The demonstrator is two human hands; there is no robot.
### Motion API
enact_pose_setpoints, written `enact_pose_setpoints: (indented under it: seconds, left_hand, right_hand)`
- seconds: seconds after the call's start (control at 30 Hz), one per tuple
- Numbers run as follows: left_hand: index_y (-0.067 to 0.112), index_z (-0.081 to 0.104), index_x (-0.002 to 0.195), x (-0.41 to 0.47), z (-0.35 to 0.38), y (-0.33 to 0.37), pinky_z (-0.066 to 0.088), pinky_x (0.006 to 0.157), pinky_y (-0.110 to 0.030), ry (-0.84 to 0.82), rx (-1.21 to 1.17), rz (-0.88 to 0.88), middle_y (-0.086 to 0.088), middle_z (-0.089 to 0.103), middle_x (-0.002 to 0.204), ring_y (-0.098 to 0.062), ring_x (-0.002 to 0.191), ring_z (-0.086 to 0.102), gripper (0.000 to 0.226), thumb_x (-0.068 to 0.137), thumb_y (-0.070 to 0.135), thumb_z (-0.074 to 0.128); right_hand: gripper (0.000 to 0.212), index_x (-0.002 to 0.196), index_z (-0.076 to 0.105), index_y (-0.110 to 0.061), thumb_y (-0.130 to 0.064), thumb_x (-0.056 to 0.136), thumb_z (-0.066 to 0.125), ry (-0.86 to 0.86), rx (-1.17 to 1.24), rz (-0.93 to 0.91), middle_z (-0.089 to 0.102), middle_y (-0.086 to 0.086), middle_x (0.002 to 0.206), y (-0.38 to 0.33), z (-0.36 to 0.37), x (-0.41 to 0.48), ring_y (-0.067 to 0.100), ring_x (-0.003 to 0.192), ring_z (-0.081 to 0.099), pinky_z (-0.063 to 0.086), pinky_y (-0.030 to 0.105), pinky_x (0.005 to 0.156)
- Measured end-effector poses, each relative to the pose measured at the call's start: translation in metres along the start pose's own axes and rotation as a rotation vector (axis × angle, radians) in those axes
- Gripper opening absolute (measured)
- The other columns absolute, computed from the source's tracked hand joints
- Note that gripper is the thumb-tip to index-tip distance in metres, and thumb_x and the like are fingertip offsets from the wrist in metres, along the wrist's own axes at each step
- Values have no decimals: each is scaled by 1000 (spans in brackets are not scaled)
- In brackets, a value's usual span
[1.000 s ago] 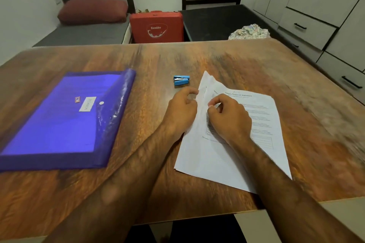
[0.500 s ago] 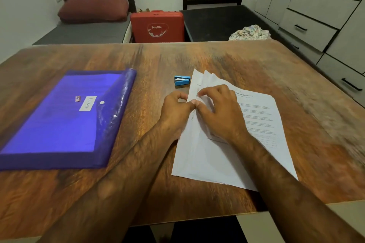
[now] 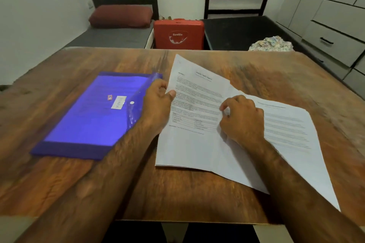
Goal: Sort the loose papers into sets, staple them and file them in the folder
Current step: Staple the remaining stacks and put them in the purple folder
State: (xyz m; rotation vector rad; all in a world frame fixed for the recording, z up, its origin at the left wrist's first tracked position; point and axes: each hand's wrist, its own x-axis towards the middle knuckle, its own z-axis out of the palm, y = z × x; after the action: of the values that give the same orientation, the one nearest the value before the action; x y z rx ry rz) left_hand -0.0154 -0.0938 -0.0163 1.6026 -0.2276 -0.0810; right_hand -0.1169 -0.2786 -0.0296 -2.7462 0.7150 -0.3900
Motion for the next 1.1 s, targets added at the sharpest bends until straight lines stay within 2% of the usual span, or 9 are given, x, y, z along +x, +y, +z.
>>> enact_pose_setpoints:
  seconds: [0.2, 0.3, 0.37, 0.5, 0.63, 0.8, 0.93, 1.03, 1.1]
  left_hand:
    - [16, 58, 93, 5, -69, 25, 59, 83, -63, 105, -20, 68, -18, 77, 96, -39, 91, 75, 11, 98, 6, 60]
    - [13, 57, 96, 0, -97, 33, 64, 76, -48, 159, -57, 72, -13, 78, 94, -31, 88, 77, 13, 102, 1, 57]
    - [7, 56, 101, -3, -115, 37, 63, 67, -41, 194, -79, 64, -8, 79, 89, -24, 80, 77, 6, 102, 2, 58]
    - [13, 56, 97, -7, -148, 37, 62, 73, -48, 231, -119, 8, -9, 79, 92, -27, 80, 76, 8, 102, 8, 61]
    - [11, 59, 101, -14, -165, 32, 63, 77, -52, 240, -115, -49, -12, 79, 98, -33, 87, 77, 4, 101, 11, 63]
    - [12, 64, 99, -15, -166, 29, 56, 66, -38, 222, -157, -129, -9, 76, 92, -27, 76, 71, 16, 104, 27, 60]
    - [7, 62, 107, -4, -165, 21, 49, 51, -28, 260, -363, -260, -12, 73, 87, -20, 56, 65, 24, 108, 19, 41]
    - [1, 63, 112, -2, -163, 12, 56, 56, -32, 293, -272, -282, -22, 74, 98, -23, 59, 68, 20, 105, 4, 45]
    - [-2, 70, 106, -4, -161, 1, 60, 68, -45, 237, -111, -271, -23, 76, 97, -29, 69, 70, 15, 97, 0, 59]
  right_hand:
    - [18, 116, 68, -17, -24, 101, 62, 134, 336, -49, 69, -1, 119, -38, 10, 9, 15, 99, 59, 52, 36, 96]
    - [38, 132, 51, -28, -42, 100, 64, -11, 695, 22, 64, -7, 128, -69, 7, 9, 17, 110, 65, 56, 40, 97]
    - [47, 137, 49, -27, -38, 97, 70, -145, 947, 127, 66, -4, 128, -86, 1, 11, 21, 112, 67, 56, 46, 99]
    - [20, 118, 64, -17, -25, 100, 67, -468, 1301, 205, 79, 4, 110, -107, -7, 4, 29, 95, 78, 62, 49, 84]
    - [13, 115, 66, -14, -16, 105, 59, -506, 1305, 191, 80, 2, 102, -123, 0, -7, 26, 85, 79, 62, 37, 62]
    - [14, 117, 66, -18, -17, 104, 59, -447, 1276, 205, 80, -1, 103, -122, 5, -5, 25, 83, 80, 62, 35, 58]
    - [14, 116, 66, -21, -17, 104, 61, -406, 1262, 204, 80, -1, 105, -114, 6, -1, 27, 87, 79, 63, 42, 70]
    - [12, 114, 66, -23, -19, 103, 63, -376, 1243, 217, 80, -2, 105, -106, 7, 4, 28, 87, 79, 63, 50, 82]
    - [14, 116, 66, -21, -19, 103, 63, -373, 1247, 227, 79, 0, 108, -101, 7, 7, 29, 89, 79, 62, 54, 88]
